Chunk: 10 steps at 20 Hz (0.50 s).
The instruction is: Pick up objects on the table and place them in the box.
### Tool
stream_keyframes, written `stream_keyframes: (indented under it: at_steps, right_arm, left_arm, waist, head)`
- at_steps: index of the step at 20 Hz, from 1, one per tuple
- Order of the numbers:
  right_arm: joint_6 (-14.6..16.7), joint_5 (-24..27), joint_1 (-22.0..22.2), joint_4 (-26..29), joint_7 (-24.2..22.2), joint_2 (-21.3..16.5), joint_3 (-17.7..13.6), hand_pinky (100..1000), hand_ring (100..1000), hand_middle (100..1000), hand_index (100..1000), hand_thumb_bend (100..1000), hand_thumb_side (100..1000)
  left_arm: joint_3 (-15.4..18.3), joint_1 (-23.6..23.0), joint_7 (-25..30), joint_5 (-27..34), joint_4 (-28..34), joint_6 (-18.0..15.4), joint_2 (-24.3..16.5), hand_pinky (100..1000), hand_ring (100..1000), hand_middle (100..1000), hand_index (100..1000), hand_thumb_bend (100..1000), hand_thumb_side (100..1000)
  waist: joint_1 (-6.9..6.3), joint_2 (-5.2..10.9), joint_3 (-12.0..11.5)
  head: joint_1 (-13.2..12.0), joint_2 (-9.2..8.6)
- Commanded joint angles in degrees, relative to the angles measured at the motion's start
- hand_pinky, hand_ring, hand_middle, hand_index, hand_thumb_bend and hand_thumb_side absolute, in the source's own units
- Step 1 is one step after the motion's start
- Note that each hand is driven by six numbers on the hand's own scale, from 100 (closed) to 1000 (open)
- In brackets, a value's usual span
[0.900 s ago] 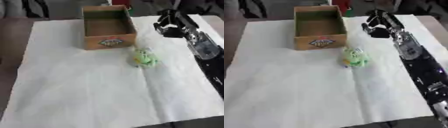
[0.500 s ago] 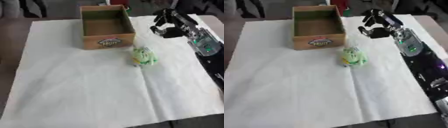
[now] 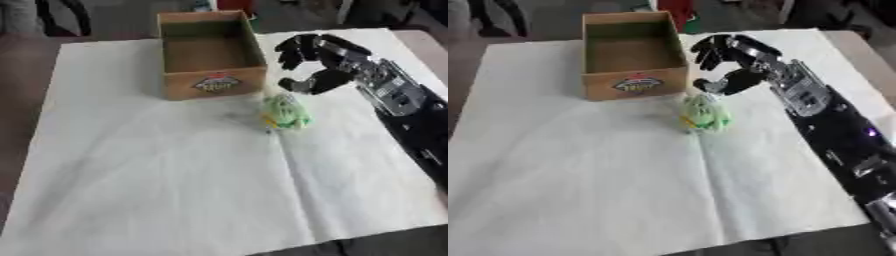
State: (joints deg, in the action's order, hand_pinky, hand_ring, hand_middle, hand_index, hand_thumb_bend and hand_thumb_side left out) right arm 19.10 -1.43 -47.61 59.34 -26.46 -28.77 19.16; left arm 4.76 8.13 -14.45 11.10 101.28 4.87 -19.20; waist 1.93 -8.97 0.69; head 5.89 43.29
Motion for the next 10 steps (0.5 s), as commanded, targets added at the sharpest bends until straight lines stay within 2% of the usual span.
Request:
stream_keyframes:
  at_steps: [1, 2, 5, 10]
  right_arm:
    - [0.6, -2.1, -0.5, 1.8, -3.1, -2.1, 1.2, 733, 752, 748, 858, 440, 128]
    - [0.8, -3.0, -0.3, 1.9, -4.1, -2.4, 1.6, 742, 766, 765, 865, 465, 110]
    - [1.0, -6.0, -0.1, 2.0, -7.1, -3.5, 2.1, 761, 790, 797, 877, 473, 161]
    - [0.5, -11.1, -0.1, 2.3, -12.2, -4.8, -0.1, 796, 824, 828, 884, 493, 188]
  left_arm:
    - [0.4, 0.4, 0.0, -0.2, 0.8, 0.0, -1.7, 759, 654, 618, 613, 197, 440]
    - [0.4, 0.4, 0.0, -0.2, 0.8, 0.0, -1.7, 759, 654, 618, 613, 197, 440]
    - [0.4, 0.4, 0.0, -0.2, 0.8, 0.0, -1.8, 759, 654, 618, 613, 197, 440]
    - [0.4, 0.3, 0.0, -0.2, 0.8, 0.0, -1.8, 759, 654, 618, 613, 196, 440]
  waist:
    - [-0.02, 0.94, 0.1]
    - [0.00, 0.94, 0.1]
    - [0.08, 1.01, 0.3]
    - [0.11, 1.09, 0.5]
  head:
    - [0.2, 0.40]
    - [0.2, 0.40]
    - [0.3, 0.42]
    - [0.2, 0.32]
